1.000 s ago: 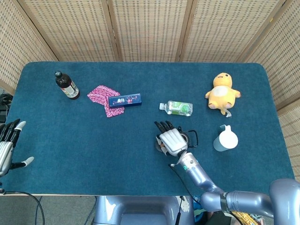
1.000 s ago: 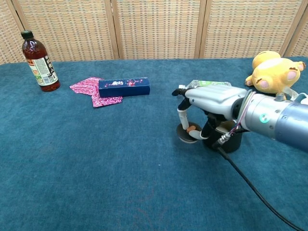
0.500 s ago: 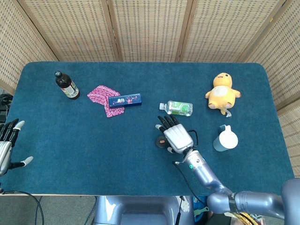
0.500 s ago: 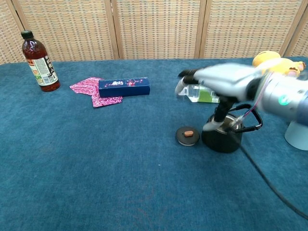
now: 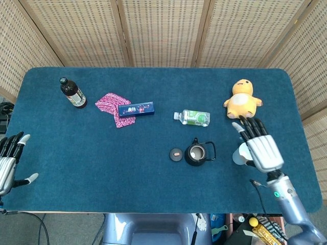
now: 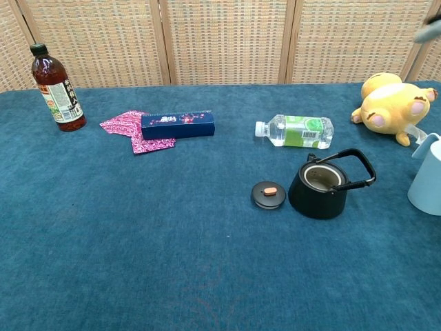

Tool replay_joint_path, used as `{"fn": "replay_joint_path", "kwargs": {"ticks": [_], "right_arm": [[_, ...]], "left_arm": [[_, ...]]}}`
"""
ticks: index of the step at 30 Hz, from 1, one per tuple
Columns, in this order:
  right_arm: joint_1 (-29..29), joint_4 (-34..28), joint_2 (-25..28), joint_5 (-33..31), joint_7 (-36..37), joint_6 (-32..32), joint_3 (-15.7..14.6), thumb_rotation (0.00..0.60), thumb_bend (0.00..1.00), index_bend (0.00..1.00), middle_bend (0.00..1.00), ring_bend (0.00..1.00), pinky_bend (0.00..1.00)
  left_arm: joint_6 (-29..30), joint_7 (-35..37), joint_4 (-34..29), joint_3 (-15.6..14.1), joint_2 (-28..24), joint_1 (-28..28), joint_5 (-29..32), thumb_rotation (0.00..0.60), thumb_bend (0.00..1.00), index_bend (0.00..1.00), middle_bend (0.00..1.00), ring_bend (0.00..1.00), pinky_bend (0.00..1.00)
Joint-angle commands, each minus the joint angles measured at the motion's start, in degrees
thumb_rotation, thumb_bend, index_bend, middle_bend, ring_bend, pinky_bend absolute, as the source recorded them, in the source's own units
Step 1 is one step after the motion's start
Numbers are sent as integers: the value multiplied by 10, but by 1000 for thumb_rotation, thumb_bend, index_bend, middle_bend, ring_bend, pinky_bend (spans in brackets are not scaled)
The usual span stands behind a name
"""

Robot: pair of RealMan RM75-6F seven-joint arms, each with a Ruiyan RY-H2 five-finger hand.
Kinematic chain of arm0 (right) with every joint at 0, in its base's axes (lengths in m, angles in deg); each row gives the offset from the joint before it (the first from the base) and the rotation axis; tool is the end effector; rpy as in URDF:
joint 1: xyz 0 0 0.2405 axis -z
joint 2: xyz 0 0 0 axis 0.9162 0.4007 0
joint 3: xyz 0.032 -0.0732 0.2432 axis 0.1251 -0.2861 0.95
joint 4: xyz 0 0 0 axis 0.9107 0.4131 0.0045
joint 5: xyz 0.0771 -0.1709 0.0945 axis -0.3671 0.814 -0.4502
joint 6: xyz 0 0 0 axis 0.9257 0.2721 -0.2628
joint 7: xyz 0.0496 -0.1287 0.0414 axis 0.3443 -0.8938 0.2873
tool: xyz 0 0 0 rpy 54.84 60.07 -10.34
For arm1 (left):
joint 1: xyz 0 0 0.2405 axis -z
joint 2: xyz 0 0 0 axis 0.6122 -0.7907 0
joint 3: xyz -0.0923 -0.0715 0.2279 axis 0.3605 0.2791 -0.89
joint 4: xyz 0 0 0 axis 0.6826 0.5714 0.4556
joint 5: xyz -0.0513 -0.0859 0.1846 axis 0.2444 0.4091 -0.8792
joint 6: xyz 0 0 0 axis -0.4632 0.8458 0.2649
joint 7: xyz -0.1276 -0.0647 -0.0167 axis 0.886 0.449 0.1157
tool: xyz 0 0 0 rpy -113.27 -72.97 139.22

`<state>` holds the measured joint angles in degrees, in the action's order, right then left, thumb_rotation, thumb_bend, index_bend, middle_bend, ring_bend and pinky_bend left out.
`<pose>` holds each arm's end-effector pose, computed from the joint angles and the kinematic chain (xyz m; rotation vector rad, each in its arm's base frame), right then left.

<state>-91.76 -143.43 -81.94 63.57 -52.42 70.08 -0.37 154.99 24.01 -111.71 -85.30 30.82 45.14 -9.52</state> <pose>-0.2301 -0.2664 0.1392 1.6247 -0.7049 0.9752 -0.2877 0.1910 0.1738 -1.4275 -0.8821 -0.8340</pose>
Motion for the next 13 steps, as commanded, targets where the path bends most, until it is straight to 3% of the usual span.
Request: {"fn": "replay_joint_path", "kwargs": {"ticks": [1, 7, 13], "right_arm": [[71, 30, 8, 35, 52, 65, -39, 600, 0, 0, 0, 0, 0], [126, 64, -14, 44, 83, 107, -46, 600, 0, 0, 0, 0, 0], [145, 65, -15, 39, 95, 109, -39, 600, 0, 0, 0, 0, 0]], "left_arm": [[5, -1, 0, -3, 2, -3, -7, 600, 128, 0, 0, 0, 0], [15, 1, 2, -8, 4, -9, -18, 600, 128, 0, 0, 0, 0], [18, 0, 3, -9, 5, -11, -23, 600, 128, 0, 0, 0, 0]]}}
